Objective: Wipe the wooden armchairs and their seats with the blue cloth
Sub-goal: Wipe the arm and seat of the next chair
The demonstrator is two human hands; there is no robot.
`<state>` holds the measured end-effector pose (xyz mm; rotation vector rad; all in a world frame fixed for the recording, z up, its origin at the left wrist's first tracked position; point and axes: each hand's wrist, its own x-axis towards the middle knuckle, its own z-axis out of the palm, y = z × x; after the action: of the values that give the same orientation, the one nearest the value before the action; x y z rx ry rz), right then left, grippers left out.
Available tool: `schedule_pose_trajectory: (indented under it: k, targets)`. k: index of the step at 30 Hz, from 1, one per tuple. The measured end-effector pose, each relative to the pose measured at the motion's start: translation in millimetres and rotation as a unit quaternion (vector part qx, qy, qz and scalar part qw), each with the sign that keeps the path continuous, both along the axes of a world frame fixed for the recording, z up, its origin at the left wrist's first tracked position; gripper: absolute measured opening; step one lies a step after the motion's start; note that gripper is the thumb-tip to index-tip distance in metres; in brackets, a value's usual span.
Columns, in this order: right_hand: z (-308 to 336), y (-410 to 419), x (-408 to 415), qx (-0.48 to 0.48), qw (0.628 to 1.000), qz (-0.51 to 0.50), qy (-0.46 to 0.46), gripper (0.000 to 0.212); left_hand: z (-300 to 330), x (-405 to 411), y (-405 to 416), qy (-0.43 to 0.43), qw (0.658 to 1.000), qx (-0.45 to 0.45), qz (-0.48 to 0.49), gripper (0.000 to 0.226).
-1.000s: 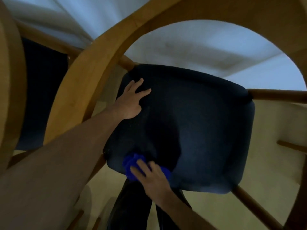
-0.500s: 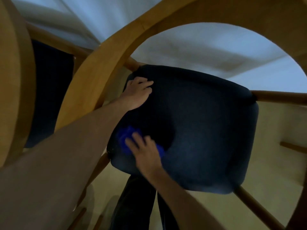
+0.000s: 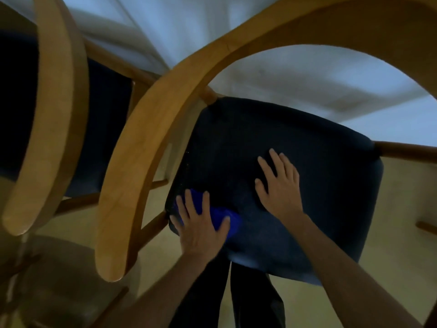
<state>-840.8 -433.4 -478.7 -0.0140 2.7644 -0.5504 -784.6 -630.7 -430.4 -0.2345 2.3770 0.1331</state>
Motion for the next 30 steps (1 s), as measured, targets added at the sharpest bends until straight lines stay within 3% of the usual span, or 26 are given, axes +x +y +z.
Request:
schedule_pose_trajectory:
  k: [4,10,15,18,20,22,24,27,30]
  targets:
    - [-9.4,-6.4,1.7,0.012,1.0,-0.005,-0.006,0.056,-14.5,29.4,2.1,0.017,0.999,0.01,-0.036,0.1]
    - [-10.6,-4.5,6.2,-0.008,1.0,-0.015,-0.004,0.059,-37.7,21.3,1.9,0.137,0.985,0.1,0.022,0.072]
    - [-8.3,-4.0,7.0,-0.051,0.998,-0.046,-0.014,0.057,-45.5,-83.6,33.4,0.229,0.964,0.123,0.055,0.064]
    - [-9.9,-3.0,7.2,-0.058,0.997,-0.047,-0.008,0.056,-45.1,-171.8,42.3,0.221,0.963,0.117,0.1,0.062]
    - [-10.9,-1.0,6.4,-0.057,0.997,-0.042,-0.009,0.056,-49.3,-189.3,34.8,0.213,0.965,0.125,0.086,0.061]
    - [-10.0,0.5,6.6,-0.057,0.997,-0.038,-0.017,0.057,-46.4,-168.8,15.0,0.241,0.952,0.163,0.095,0.052]
    - [-8.8,1.8,5.5,-0.06,0.997,-0.038,-0.022,0.057,-41.6,-124.6,-9.7,0.242,0.937,0.183,0.172,0.044]
    - [-8.3,1.0,5.8,-0.063,0.997,-0.039,-0.017,0.056,-33.8,-36.0,-42.6,0.197,0.934,0.124,0.27,0.051]
    - [-8.0,-3.3,7.1,-0.065,0.997,-0.042,-0.022,0.058,-30.2,14.3,-47.7,0.183,0.935,0.101,0.286,0.054]
